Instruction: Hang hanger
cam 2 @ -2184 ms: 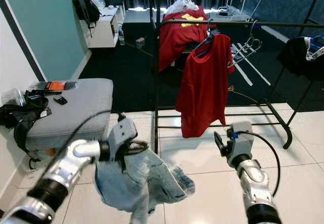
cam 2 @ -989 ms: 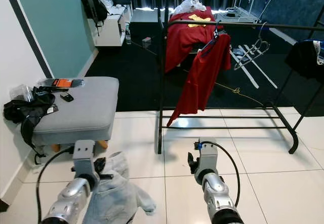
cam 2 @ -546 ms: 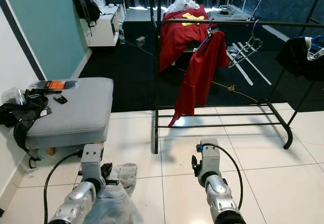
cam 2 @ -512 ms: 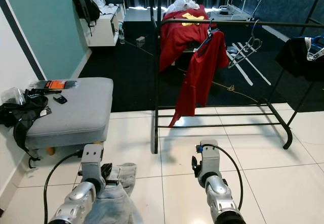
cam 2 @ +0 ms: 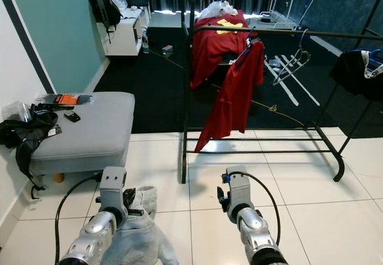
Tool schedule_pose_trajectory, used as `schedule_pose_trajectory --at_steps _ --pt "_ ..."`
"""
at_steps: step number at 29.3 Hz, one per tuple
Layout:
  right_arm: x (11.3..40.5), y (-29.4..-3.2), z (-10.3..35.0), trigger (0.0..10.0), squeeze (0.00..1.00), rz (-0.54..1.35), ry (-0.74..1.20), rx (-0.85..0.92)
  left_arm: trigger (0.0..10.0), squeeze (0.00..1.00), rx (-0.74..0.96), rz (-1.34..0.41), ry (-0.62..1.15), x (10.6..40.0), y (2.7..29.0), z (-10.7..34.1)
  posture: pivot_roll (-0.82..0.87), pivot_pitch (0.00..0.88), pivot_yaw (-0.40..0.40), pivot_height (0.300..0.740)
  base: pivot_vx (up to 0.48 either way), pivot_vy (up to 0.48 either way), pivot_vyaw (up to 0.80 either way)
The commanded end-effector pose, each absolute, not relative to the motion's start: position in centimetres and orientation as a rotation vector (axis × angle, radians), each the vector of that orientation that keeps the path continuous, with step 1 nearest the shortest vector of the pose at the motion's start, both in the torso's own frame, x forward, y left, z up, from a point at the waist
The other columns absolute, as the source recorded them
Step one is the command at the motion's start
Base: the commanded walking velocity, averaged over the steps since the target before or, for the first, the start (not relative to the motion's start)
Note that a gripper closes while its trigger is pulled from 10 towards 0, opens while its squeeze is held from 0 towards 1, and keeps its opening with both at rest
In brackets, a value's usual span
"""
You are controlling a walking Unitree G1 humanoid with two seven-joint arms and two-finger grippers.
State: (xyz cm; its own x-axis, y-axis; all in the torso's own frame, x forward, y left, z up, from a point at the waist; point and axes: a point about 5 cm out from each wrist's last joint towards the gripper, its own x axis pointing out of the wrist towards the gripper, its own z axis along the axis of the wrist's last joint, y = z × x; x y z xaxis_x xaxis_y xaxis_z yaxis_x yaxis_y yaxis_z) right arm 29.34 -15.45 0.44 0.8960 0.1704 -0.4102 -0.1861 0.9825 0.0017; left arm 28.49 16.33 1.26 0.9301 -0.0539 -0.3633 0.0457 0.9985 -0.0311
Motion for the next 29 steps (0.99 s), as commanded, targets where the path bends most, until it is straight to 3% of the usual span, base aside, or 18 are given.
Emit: schedule_pose_trajectory --at_steps 1,29 --pt "29.44 -15.43 0.48 10.0 0.0 0.181 0.418 -0.039 10.0 0.0 -0.026 -0.061 0.357 28.64 15.76 1.58 0.02 0.0 -0.052 0.74 0.0 -0.48 0.0" --pt "29.35 -15.81 0.4 10.0 0.0 0.174 0.417 -0.037 10.0 0.0 -0.023 -0.078 0.372 28.57 15.23 1.46 0.01 0.003 -0.046 0.74 0.0 -0.48 0.0"
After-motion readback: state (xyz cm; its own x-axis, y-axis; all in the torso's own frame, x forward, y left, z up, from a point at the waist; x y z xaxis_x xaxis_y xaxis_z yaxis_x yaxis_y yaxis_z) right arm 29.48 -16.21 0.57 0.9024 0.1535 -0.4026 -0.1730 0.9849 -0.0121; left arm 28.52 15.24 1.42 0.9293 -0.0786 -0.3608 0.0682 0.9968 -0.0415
